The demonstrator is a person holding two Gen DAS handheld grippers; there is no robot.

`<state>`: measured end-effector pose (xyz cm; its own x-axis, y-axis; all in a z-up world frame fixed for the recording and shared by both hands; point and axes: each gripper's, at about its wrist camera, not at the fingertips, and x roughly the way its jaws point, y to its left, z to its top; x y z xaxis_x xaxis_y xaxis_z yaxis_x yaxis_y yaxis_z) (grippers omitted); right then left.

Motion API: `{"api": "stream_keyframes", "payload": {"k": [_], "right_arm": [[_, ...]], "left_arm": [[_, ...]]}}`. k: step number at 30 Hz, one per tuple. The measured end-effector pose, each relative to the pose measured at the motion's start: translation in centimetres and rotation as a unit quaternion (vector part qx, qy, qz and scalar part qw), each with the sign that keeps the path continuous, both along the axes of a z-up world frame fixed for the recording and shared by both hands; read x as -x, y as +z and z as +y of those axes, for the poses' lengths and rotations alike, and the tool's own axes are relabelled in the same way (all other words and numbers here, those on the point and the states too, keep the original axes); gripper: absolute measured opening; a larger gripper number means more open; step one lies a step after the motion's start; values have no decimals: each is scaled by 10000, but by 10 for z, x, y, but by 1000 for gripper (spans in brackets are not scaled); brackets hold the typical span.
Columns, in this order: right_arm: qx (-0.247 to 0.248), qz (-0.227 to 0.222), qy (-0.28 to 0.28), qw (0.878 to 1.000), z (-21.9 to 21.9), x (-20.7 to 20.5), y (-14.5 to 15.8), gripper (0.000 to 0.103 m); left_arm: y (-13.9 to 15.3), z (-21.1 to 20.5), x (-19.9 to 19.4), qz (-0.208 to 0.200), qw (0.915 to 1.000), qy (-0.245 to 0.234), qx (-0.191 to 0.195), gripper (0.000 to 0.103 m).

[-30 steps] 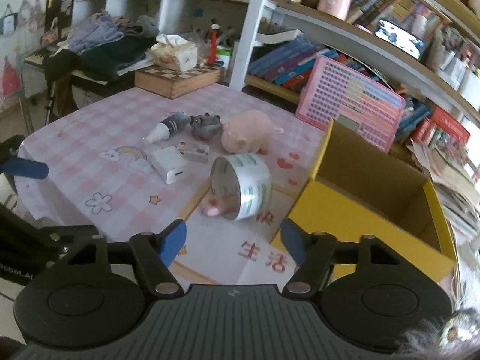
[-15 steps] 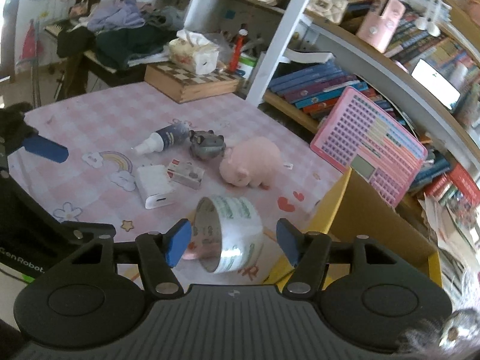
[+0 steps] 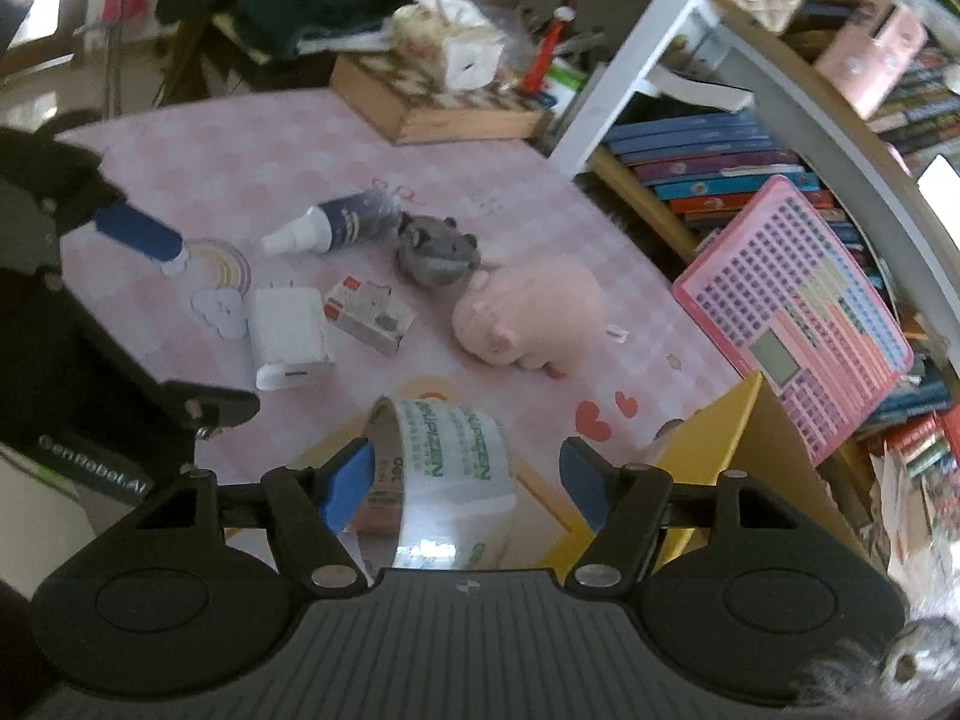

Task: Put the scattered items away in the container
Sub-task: 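Grasp the clear tape roll with the right tool while the left tool grasps the white charger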

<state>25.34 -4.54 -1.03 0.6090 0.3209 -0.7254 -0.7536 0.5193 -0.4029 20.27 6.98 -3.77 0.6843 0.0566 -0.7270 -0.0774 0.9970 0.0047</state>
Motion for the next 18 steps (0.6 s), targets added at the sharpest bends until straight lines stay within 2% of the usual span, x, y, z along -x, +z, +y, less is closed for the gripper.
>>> {"api": "stream_keyframes", "payload": {"k": [3,5,6,14,18], "right_arm": [[183,239,57,9995,4,-12,-6,62],[183,522,17,9985,4,-22,-9,43],[145,687,-31,9975,4,-28,-10,39],[-472,1381,-514,9880,2,-60,-2,39],[-586,1464,-616,9856,1,-68,1,39]], "left_arm": [[-3,3,-7,14,10000,-51,-33,95],[-6,5,-13,63,9999,-81,-37,95],[-8,5,-16,104,9999,-81,-28,95],[-21,8,-40,311,9992,-254,4,94],[-27,11,-53,448,9987,-221,67,84]]}}
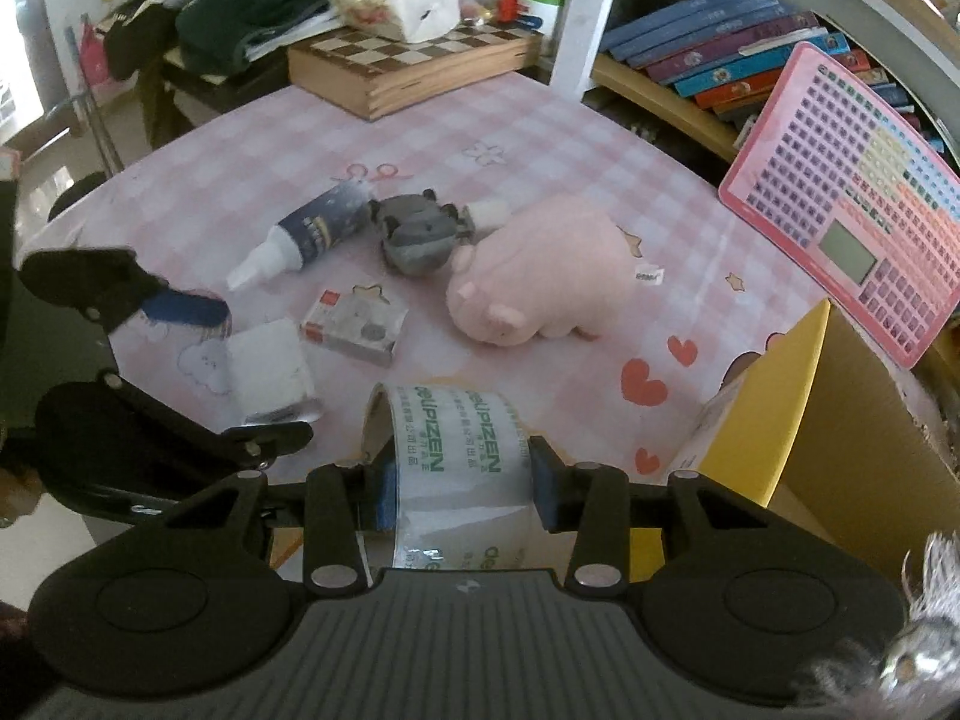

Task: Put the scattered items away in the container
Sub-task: 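Grasp the clear tape roll with the right tool while the left tool grasps the white charger, then carry the tape roll and white charger over the yellow box with both tools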

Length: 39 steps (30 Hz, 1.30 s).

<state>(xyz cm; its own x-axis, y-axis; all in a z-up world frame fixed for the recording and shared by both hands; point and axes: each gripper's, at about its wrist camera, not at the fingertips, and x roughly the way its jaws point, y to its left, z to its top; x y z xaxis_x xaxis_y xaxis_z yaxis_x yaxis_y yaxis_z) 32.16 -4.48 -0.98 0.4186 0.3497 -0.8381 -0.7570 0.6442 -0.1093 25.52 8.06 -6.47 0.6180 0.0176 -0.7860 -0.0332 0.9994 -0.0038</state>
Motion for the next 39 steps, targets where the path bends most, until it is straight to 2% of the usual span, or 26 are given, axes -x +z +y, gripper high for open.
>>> {"api": "stream_keyframes", "payload": {"k": [4,5,8,12,17,20,23,25,28,30,33,35,37,39], "right_arm": [[-218,256,-220,9992,-5,-11,1,39],[-275,319,-281,9987,-7,-13,1,39],[-483,495,-450,9966,-10,-20,3,39],[-886,813,-697,9903,-15,-30,6,39],[-1473,1387,-975,9745,-18,-44,6,39],[-1822,1822,-1180,9590,-19,-51,0,39],[-2180,2276,-1441,9380,-20,-57,-5,39],[-2544,2693,-1686,9134,-25,-61,-11,39],[-2829,3092,-2013,8854,-32,-63,-18,39],[-2760,2906,-1967,8948,-30,-58,-14,39],[-2921,2980,-2018,8861,-31,-56,-14,39],[-3097,3151,-2113,8718,-33,-55,-17,39],[-2980,2962,-2054,8839,-29,-52,-14,39],[-3022,3016,-2089,8798,-30,-50,-16,39]], "left_arm": [[-3,-3,-7,-41,9999,-81,-64,80],[-3,-4,-8,-67,9999,-116,-93,72],[0,-1,-6,-71,10000,-43,-20,69],[8,17,6,-114,9986,449,263,69],[29,41,29,-351,9916,1009,729,69],[36,44,37,-432,9902,1121,715,69],[41,45,42,-459,9897,1193,644,69],[43,47,46,-456,9890,1263,619,69],[46,51,52,-435,9885,1341,552,69],[48,53,57,-442,9881,1379,518,69],[51,55,62,-454,9880,1395,492,69],[52,55,64,-462,9884,1371,464,69],[54,55,67,-481,9887,1347,445,69],[56,56,70,-515,9887,1340,436,69]]}}
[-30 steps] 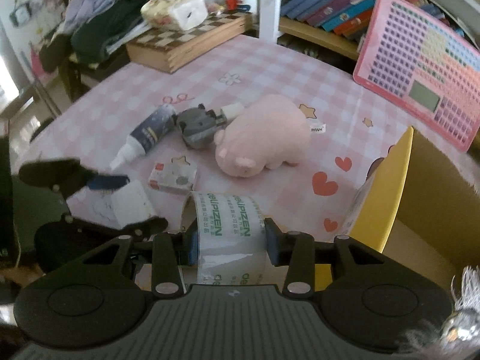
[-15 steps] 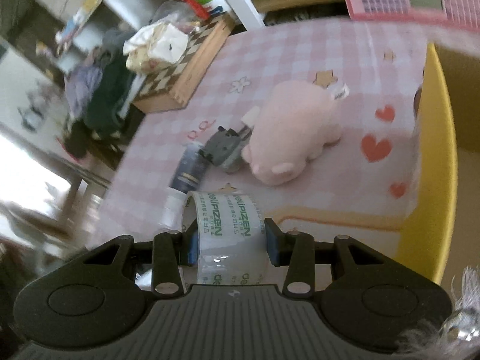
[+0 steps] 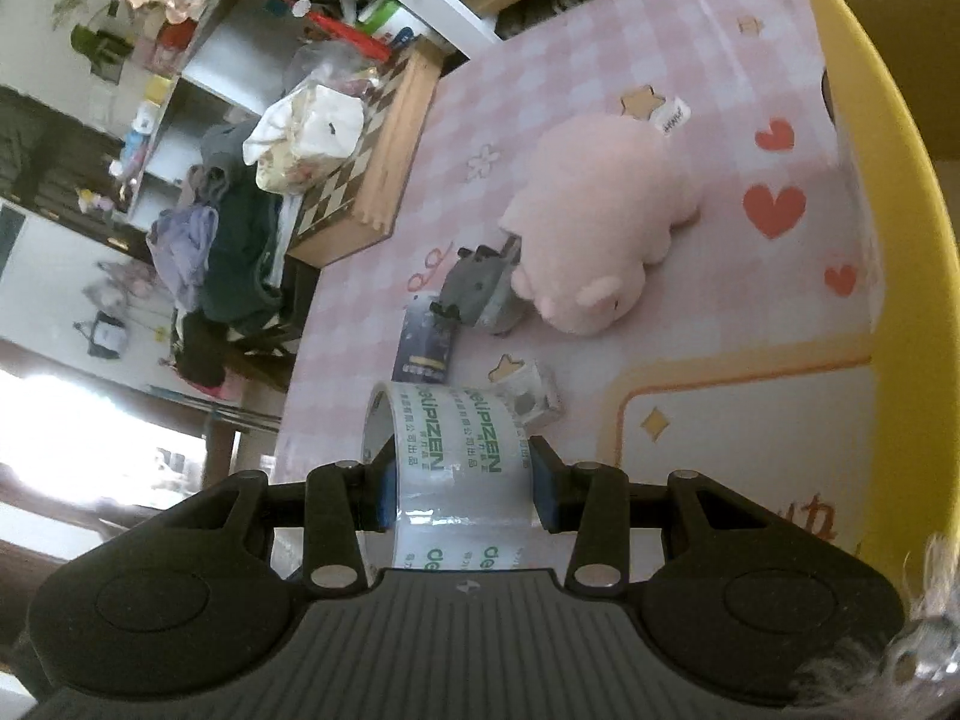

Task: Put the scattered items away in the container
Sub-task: 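Carry the tape roll and white charger over the yellow box with both tools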

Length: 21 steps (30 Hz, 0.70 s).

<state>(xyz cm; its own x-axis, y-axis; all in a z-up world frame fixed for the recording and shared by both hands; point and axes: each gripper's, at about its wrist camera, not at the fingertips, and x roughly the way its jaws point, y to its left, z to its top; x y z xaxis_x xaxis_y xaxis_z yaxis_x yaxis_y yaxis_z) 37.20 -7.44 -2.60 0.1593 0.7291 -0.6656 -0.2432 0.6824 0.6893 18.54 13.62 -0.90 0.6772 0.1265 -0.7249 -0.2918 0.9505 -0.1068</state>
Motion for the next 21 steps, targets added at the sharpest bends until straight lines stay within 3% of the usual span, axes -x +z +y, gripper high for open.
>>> {"api": "stream_keyframes", "payload": {"k": [8,21], "right_arm": [[-279,-250,100,9992,1,13,16,39],[-25,-667,-36,9978,-27,57,34,39]], "left_arm": [[7,2,11,-126,9999,32,-19,69],[29,-18,35,-489,9981,-365,7,69]]}}
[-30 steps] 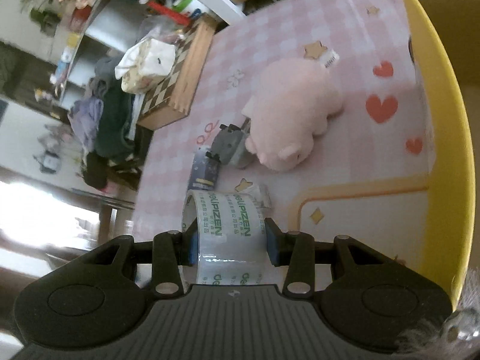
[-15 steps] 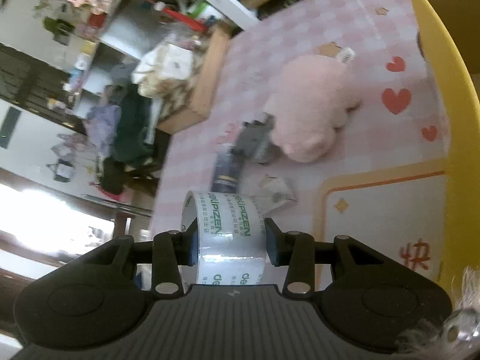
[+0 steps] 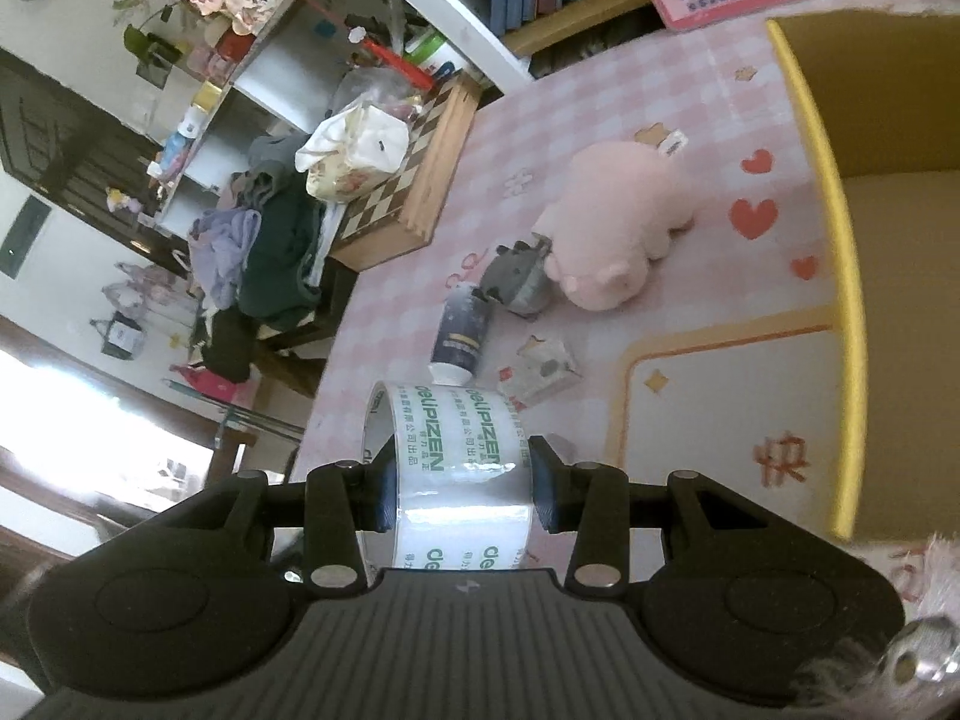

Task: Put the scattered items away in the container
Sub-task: 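Carry the tape roll and white charger over the yellow box with both tools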

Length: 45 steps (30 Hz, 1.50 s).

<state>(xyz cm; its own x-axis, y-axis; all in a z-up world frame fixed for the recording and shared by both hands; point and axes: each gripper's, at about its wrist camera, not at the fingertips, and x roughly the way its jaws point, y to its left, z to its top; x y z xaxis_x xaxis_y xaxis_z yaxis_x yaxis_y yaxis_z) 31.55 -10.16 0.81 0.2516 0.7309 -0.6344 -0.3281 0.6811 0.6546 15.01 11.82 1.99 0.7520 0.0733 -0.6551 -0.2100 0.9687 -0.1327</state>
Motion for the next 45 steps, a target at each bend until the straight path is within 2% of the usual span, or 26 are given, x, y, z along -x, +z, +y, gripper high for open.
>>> {"api": "stream_keyframes", "payload": {"k": [14,22,32,45], "right_arm": [[274,-47,-343,9990,-39,66,1,39],[919,-573,-309,9936,-61,126,7,39],[1112,-642,-653,9896,-88,190,5,39],[1241,-812,-1108,9827,-112,220,12,39]], "left_arm": [[15,-21,41,-276,9986,-436,136,69],[23,-38,81,-382,9964,-747,139,69],[26,-66,111,-477,9914,-1211,141,69],[30,-94,116,-575,9822,-1787,84,69]]}}
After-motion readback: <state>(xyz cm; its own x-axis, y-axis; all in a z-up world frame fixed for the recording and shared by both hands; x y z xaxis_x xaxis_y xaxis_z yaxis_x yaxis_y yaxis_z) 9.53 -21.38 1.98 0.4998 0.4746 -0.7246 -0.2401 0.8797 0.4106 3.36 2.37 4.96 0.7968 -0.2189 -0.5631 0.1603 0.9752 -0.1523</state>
